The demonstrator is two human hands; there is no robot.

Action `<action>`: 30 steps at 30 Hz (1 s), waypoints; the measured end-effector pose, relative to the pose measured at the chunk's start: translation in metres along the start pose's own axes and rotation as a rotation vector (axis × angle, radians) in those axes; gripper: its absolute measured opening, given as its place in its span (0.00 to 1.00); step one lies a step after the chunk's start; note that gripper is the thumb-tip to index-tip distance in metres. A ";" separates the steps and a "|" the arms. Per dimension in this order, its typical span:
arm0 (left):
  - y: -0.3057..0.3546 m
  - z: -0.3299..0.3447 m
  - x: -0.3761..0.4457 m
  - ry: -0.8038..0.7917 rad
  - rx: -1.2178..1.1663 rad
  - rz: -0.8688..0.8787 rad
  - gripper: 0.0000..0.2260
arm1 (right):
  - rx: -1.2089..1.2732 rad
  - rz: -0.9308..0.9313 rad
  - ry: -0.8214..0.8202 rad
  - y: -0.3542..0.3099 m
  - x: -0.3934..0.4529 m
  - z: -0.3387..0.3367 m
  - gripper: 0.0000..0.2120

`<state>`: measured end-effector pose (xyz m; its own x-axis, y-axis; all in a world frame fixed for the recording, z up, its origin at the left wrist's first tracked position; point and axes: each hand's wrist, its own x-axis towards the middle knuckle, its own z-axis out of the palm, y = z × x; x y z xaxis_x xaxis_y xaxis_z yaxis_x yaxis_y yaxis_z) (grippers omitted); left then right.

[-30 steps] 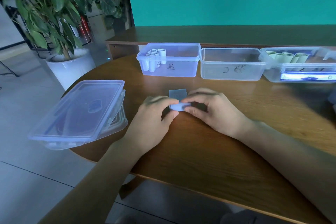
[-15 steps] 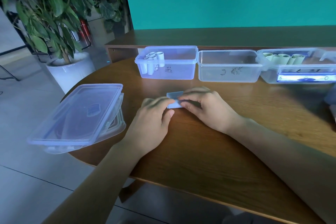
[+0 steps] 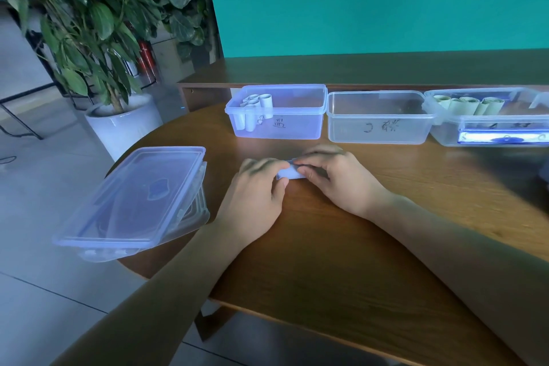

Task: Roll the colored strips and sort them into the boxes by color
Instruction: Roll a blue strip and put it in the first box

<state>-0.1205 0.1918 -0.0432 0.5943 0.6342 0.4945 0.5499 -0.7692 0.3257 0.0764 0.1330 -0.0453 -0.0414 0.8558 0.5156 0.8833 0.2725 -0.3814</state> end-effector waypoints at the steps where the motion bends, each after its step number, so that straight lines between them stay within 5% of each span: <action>1: 0.000 0.001 0.002 -0.007 0.003 -0.003 0.14 | 0.003 -0.006 0.016 0.001 0.000 0.000 0.11; 12: -0.005 0.013 0.023 0.056 0.049 0.025 0.13 | -0.024 0.105 -0.077 0.013 0.013 0.004 0.17; 20: -0.010 0.021 0.046 -0.033 -0.012 -0.121 0.18 | -0.057 0.168 -0.178 0.025 0.028 0.007 0.19; 30: -0.014 0.030 0.069 -0.049 -0.024 -0.180 0.10 | 0.107 0.185 -0.133 0.032 0.038 0.006 0.18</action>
<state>-0.0689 0.2489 -0.0379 0.5159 0.7641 0.3872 0.6359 -0.6445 0.4246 0.1001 0.1770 -0.0419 0.0492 0.9437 0.3270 0.8273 0.1449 -0.5428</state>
